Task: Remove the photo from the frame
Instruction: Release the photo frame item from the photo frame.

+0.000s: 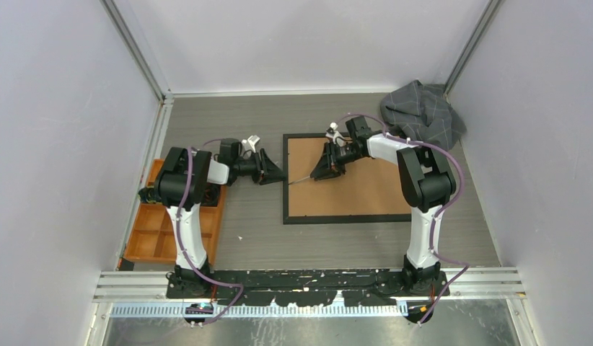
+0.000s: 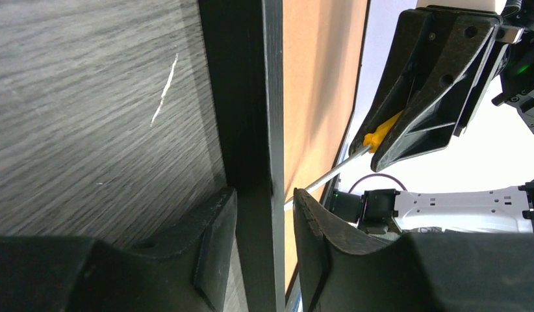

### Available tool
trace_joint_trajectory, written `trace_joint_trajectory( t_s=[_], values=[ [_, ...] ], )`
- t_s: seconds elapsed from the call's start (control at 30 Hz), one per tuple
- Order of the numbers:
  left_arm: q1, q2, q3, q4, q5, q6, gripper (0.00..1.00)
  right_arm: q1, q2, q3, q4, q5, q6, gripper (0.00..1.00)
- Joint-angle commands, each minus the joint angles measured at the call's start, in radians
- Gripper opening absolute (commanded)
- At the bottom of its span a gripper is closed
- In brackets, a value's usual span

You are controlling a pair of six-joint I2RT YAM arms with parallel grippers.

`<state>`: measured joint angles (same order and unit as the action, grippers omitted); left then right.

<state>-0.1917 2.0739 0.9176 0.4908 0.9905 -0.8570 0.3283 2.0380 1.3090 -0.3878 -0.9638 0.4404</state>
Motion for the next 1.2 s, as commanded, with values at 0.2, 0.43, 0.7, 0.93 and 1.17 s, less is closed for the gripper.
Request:
trace_joint_trajectory(
  t_s=[0.2,0.43,0.7,0.93,1.17],
  values=[
    [-0.075,0.060,-0.033,-0.096,-0.204,0.063,0.37,0.079,0.049,-0.002,0.045,0.030,0.072,0.01],
    [-0.096,0.021,-0.066,-0.097,-0.255,0.034,0.36,0.168,-0.037,-0.084,0.181,0.116,0.174,0.01],
    [-0.114,0.019,-0.067,-0.098,-0.254,0.028,0.32,0.217,-0.043,0.036,0.094,0.263,0.120,0.01],
    [-0.115,0.022,-0.064,-0.097,-0.248,0.027,0.31,0.264,-0.002,0.205,-0.058,0.409,0.025,0.01],
    [-0.118,0.015,-0.067,-0.099,-0.261,0.023,0.31,0.388,-0.033,0.258,-0.135,0.586,0.063,0.01]
  ],
)
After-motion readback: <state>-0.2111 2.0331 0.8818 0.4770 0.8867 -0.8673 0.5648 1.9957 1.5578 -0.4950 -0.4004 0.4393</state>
